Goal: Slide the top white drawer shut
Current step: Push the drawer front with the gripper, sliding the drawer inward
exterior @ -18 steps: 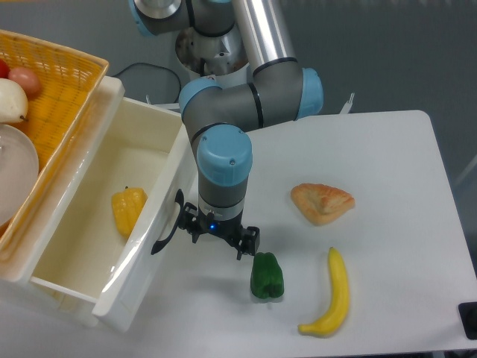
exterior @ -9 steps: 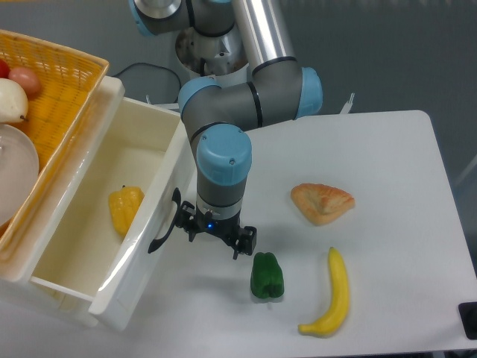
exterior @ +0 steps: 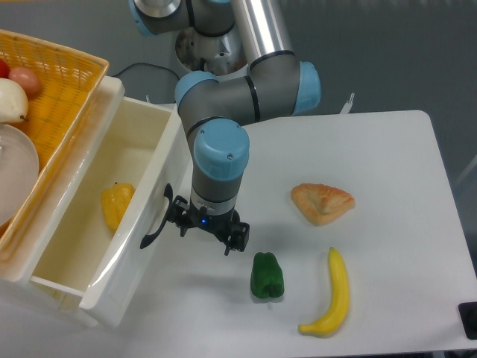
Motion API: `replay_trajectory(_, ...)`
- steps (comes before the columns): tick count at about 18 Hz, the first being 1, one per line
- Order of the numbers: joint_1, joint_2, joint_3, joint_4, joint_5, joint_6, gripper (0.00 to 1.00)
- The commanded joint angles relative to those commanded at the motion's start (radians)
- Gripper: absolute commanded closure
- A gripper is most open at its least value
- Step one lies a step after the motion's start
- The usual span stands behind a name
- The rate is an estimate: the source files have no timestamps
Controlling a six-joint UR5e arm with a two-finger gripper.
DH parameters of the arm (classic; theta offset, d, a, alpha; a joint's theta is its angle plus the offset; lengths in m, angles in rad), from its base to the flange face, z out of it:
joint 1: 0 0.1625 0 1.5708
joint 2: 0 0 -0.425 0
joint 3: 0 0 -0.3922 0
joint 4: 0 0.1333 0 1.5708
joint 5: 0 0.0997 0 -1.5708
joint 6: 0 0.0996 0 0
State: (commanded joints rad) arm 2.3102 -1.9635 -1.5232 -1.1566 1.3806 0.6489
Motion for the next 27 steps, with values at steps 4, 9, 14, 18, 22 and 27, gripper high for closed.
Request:
replay_trajectory(4, -0.015, 0.003, -0.003, -0.008, 0.0, -0.002, 0.0)
replay_trajectory(9, -0.025, 0.014, -0.011, -0.009, 0.0, -0.002, 0.0)
replay_trajectory(14, -0.046, 0.02, -0.011, -0.015, 0.0, -0.002, 0.0)
replay_trajectory(18, -0.061, 0.021, -0.011, -0.017, 0.0, -0.002, 0.0)
replay_trajectory(22, -0.075, 0.021, -0.011, -0.02, 0.0, -0.002, 0.0)
replay_trajectory(27, -0.087, 0.029, -0.011, -0.025, 0.0, -0.002, 0.0)
